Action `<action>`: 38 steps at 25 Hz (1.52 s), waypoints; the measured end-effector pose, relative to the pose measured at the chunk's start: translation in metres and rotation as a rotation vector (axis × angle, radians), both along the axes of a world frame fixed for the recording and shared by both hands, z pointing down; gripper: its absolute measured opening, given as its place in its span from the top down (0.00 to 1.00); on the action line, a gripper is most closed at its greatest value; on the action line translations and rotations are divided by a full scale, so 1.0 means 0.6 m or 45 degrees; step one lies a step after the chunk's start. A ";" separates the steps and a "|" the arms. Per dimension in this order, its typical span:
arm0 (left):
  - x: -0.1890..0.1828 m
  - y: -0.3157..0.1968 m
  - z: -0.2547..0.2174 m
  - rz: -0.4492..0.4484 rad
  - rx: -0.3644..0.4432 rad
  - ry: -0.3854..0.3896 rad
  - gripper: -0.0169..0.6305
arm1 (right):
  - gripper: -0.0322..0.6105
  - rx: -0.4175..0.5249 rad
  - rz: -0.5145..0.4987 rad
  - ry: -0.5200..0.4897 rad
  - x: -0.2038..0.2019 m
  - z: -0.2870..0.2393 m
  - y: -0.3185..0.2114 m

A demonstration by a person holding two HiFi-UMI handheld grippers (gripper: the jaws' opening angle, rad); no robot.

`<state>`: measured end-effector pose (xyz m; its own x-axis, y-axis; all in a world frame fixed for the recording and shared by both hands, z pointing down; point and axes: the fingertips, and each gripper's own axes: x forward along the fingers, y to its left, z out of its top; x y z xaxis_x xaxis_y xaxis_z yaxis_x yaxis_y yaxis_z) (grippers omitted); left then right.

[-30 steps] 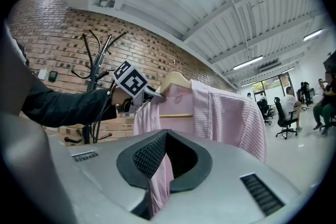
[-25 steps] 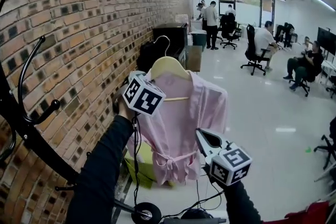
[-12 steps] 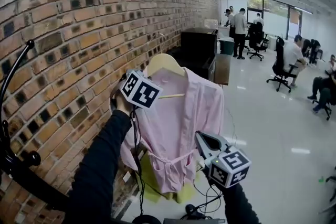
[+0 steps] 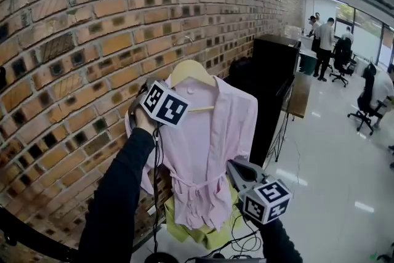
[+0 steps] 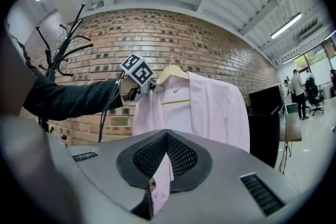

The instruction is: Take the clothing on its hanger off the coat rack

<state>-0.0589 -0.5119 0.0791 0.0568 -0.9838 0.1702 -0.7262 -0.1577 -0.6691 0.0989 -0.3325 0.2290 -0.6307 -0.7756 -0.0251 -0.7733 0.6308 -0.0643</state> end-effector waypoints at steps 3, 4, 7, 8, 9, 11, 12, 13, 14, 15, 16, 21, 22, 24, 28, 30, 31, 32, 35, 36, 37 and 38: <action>-0.001 -0.042 0.067 -0.037 -0.074 -0.009 0.77 | 0.99 -0.044 -0.034 0.012 0.008 0.024 -0.043; -0.001 -0.053 0.096 -0.047 -0.103 -0.011 0.77 | 0.99 -0.063 -0.040 0.014 0.011 0.033 -0.055; -0.001 -0.085 0.182 -0.069 -0.178 -0.018 0.77 | 0.99 -0.110 -0.047 0.017 0.019 0.061 -0.090; 0.001 -0.093 0.212 -0.074 -0.204 -0.019 0.77 | 0.99 -0.122 -0.048 0.020 0.023 0.071 -0.099; 0.004 -0.099 0.245 -0.078 -0.236 -0.017 0.77 | 0.99 -0.137 -0.048 0.023 0.028 0.082 -0.106; 0.012 -0.107 0.317 -0.090 -0.309 -0.010 0.77 | 0.99 -0.183 -0.049 0.029 0.038 0.111 -0.113; 0.015 -0.110 0.352 -0.097 -0.339 -0.008 0.77 | 0.99 -0.208 -0.050 0.032 0.043 0.127 -0.115; 0.019 -0.114 0.385 -0.104 -0.364 -0.007 0.77 | 0.99 -0.232 -0.050 0.033 0.048 0.143 -0.118; 0.022 -0.119 0.416 -0.110 -0.384 -0.007 0.77 | 0.99 -0.253 -0.049 0.036 0.052 0.159 -0.122; 0.027 -0.127 0.445 -0.113 -0.400 -0.004 0.77 | 0.99 -0.271 -0.047 0.040 0.057 0.175 -0.128; 0.032 -0.134 0.474 -0.115 -0.414 0.001 0.77 | 0.99 -0.285 -0.045 0.050 0.061 0.191 -0.136; 0.056 -0.154 0.628 -0.141 -0.505 0.050 0.77 | 0.99 -0.360 -0.032 0.088 0.085 0.278 -0.176; 0.059 -0.157 0.661 -0.146 -0.532 0.064 0.77 | 0.99 -0.378 -0.027 0.089 0.090 0.295 -0.184; 0.063 -0.164 0.726 -0.159 -0.576 0.078 0.77 | 0.99 -0.412 -0.020 0.089 0.097 0.329 -0.199; 0.064 -0.185 0.838 -0.202 -0.633 0.096 0.77 | 0.99 -0.473 -0.005 0.086 0.111 0.400 -0.226; 0.072 -0.190 0.898 -0.212 -0.675 0.110 0.77 | 0.99 -0.510 0.003 0.099 0.120 0.439 -0.233; 0.077 -0.193 0.928 -0.211 -0.700 0.113 0.77 | 0.99 -0.530 0.005 0.105 0.123 0.458 -0.235; 0.081 -0.195 0.958 -0.210 -0.726 0.112 0.77 | 0.99 -0.549 0.006 0.105 0.124 0.475 -0.238; 0.084 -0.201 1.039 -0.217 -0.793 0.100 0.77 | 0.99 -0.593 0.013 0.095 0.126 0.518 -0.243; 0.086 -0.202 1.065 -0.221 -0.815 0.101 0.77 | 0.99 -0.603 0.017 0.095 0.129 0.531 -0.244; 0.088 -0.203 1.091 -0.224 -0.839 0.106 0.77 | 0.99 -0.612 0.023 0.098 0.134 0.544 -0.246; 0.091 -0.203 1.117 -0.226 -0.866 0.113 0.77 | 0.99 -0.623 0.030 0.102 0.139 0.557 -0.247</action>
<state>-0.0044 -0.6338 0.7493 -0.0526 -0.6569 0.7522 -0.8267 -0.3938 -0.4018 0.1822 -0.4805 0.5633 -0.5982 -0.6983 0.3932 -0.8013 0.5240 -0.2886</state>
